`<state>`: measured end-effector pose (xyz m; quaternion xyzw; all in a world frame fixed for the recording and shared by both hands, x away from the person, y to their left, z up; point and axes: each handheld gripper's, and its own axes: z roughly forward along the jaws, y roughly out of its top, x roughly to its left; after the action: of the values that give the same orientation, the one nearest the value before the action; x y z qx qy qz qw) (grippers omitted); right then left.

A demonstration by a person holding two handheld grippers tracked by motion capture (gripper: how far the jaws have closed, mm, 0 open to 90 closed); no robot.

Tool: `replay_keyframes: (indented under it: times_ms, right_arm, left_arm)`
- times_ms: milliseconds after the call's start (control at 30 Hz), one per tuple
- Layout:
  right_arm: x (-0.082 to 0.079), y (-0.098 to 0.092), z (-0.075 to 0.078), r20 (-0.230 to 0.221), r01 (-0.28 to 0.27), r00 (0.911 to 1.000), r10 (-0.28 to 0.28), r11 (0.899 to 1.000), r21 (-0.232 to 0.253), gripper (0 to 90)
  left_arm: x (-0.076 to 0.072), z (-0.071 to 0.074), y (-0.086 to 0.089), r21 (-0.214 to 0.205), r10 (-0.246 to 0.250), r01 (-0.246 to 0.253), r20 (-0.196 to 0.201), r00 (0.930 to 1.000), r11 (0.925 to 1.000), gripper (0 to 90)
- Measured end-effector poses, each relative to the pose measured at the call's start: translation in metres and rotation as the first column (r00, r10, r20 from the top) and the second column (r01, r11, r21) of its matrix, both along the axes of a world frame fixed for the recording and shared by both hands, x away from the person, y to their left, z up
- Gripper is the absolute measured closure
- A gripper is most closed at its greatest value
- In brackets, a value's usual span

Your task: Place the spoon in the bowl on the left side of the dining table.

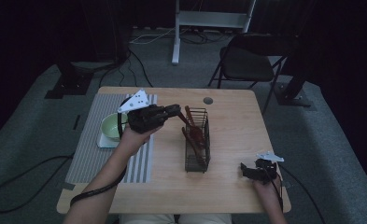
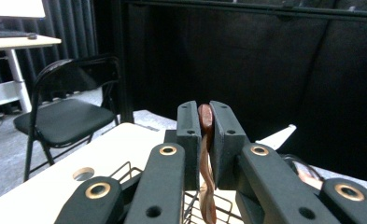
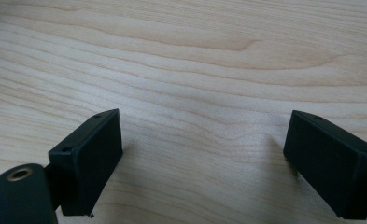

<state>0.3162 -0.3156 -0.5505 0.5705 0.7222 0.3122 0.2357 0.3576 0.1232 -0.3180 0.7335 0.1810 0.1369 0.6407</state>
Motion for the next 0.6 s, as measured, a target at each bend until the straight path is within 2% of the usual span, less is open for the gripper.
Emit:
replay_keyframes:
  times_ms: [200,233,367,600]
  right_arm:
    - [0.0,0.0,0.0,0.0,0.0,1.0,0.0,1.0,0.0,10.9]
    - [0.0,0.0,0.0,0.0,0.0,1.0,0.0,1.0,0.0,10.9]
    - [0.0,0.0,0.0,0.0,0.0,1.0,0.0,1.0,0.0,10.9]
    - [0.0,0.0,0.0,0.0,0.0,1.0,0.0,1.0,0.0,10.9]
  left_arm:
    - [-0.004,0.015,0.013,-0.026,0.011,-0.011,0.014,0.9998,0.9996,83.6]
    - [-0.005,0.017,0.015,-0.025,0.031,-0.031,0.029,0.9991,0.9992,83.6]
    - [-0.006,0.023,0.025,-0.028,0.055,-0.053,0.04,0.9977,0.9982,83.6]
    - [-0.005,0.028,0.043,-0.075,0.116,-0.111,0.056,0.9917,0.991,83.6]
